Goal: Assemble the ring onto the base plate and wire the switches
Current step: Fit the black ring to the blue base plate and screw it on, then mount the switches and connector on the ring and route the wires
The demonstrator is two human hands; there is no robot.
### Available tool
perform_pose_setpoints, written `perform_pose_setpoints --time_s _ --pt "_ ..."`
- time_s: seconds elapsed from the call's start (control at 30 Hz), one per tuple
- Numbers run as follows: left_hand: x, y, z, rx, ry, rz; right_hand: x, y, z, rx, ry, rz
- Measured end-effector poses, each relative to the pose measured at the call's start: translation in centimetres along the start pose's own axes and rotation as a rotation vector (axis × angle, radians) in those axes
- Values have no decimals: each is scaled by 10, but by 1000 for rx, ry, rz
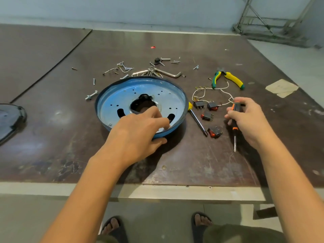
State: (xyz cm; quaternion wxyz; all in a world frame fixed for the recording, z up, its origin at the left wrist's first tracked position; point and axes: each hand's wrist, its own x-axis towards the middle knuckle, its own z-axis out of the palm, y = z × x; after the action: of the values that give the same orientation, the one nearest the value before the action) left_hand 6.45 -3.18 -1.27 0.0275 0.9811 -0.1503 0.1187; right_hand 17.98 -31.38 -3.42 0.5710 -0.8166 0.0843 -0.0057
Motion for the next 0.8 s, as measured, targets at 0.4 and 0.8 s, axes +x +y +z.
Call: perform_pose_setpoints --time_s 0.4,0.8 --pt "-5 -17 -14 -372 -87 -78 -29 -7 8 -827 -106 -228" --pt "-44 -25 -7 -186 97 -75 -53 -10 9 -903 -145 -394"
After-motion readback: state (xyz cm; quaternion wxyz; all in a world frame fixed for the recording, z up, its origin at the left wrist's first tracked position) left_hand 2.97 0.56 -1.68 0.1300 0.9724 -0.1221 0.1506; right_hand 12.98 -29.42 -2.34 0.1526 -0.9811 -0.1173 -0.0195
